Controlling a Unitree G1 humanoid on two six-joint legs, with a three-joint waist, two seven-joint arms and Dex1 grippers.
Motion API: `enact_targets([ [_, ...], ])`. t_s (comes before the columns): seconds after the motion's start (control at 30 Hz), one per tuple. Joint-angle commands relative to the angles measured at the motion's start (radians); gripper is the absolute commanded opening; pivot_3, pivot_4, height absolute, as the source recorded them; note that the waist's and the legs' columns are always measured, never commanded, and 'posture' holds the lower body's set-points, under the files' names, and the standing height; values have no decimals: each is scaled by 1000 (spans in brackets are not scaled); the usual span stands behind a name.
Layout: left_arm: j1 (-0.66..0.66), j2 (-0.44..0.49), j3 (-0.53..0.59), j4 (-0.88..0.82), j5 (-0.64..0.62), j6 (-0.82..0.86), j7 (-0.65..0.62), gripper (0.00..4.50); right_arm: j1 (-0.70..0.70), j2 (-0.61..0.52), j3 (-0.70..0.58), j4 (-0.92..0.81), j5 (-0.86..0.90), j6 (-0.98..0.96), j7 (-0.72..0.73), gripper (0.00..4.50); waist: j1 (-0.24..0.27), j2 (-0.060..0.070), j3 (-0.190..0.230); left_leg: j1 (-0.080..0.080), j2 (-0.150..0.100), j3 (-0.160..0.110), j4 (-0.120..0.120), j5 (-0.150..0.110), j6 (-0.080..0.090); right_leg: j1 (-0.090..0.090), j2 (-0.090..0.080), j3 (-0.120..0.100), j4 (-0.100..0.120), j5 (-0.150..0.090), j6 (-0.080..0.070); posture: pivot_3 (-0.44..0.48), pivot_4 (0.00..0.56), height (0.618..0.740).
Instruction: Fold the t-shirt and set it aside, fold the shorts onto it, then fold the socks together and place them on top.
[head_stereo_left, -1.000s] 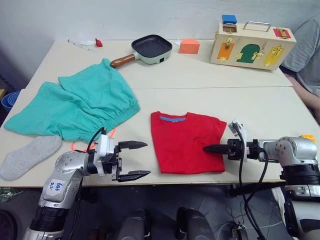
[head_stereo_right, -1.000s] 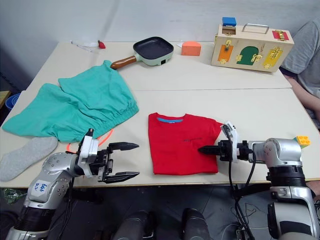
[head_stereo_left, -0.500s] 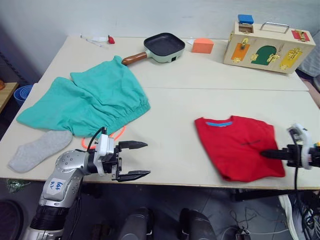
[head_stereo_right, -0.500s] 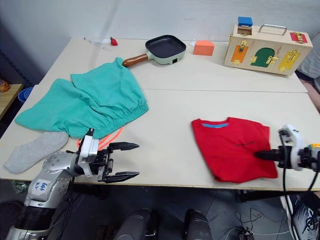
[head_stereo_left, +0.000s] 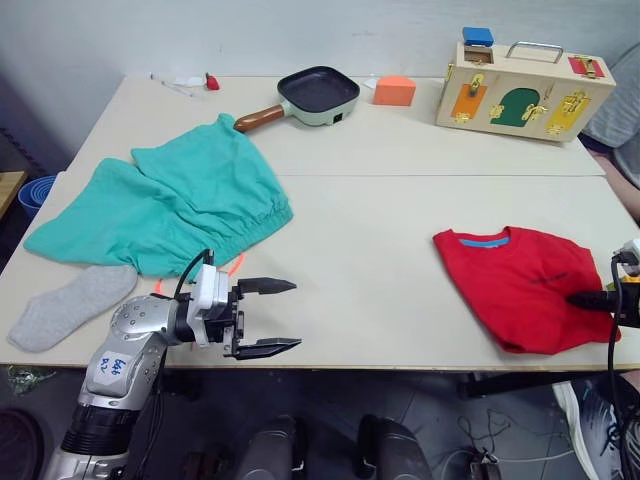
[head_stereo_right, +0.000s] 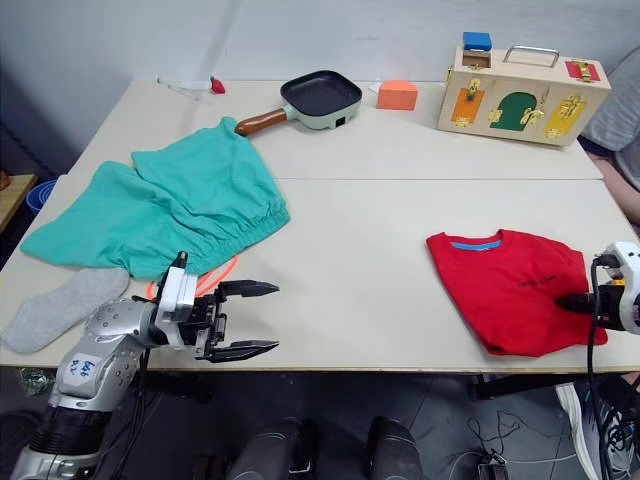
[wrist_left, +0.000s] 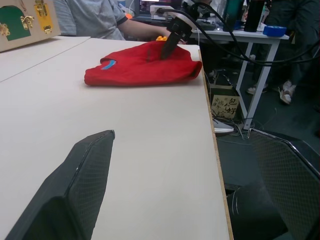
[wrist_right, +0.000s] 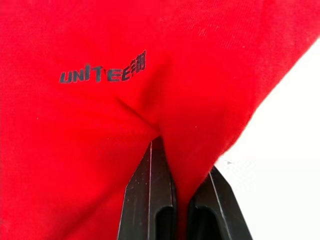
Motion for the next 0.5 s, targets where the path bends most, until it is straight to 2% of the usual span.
enact_targets([
  [0.03,2,18,22,-23,-7,-11,4,4500,-15,9,-27,9,0,76,18,248,-2,0,0,0,0,0,0,0,0,0,0,0,0,0,0,0,150,740],
  [0.1,1,24,23,-23,-9,-11,6,4500,-2,-10,-41,-30,10,108,41,681,-2,2,1,0,1,0,0,0,0,-1,0,0,0,0,0,0,150,740],
  [0.3,-15,35,21,-9,-13,-7,-3,4500,127,-136,-79,-135,-6,89,87,2726,9,7,3,-2,1,0,0,-1,-1,-2,1,-1,1,0,-1,0,150,740],
  [0.37,-21,37,20,-2,-14,-7,-7,4500,177,-189,-131,-134,-1,-29,68,3361,9,10,4,-2,1,0,0,-1,0,-3,1,-1,1,0,-1,0,150,740],
  [0.47,-26,37,23,17,-13,-13,-15,4500,244,-207,-236,-155,44,-207,80,4466,1,12,5,-2,0,5,-1,-1,0,-3,1,-2,0,0,0,0,150,740],
  [0.5,-25,37,26,24,-14,-16,-17,4500,266,-201,-280,-171,63,-268,79,4466,-2,11,5,-1,0,5,-1,-1,0,-3,2,-2,1,0,0,0,150,740],
])
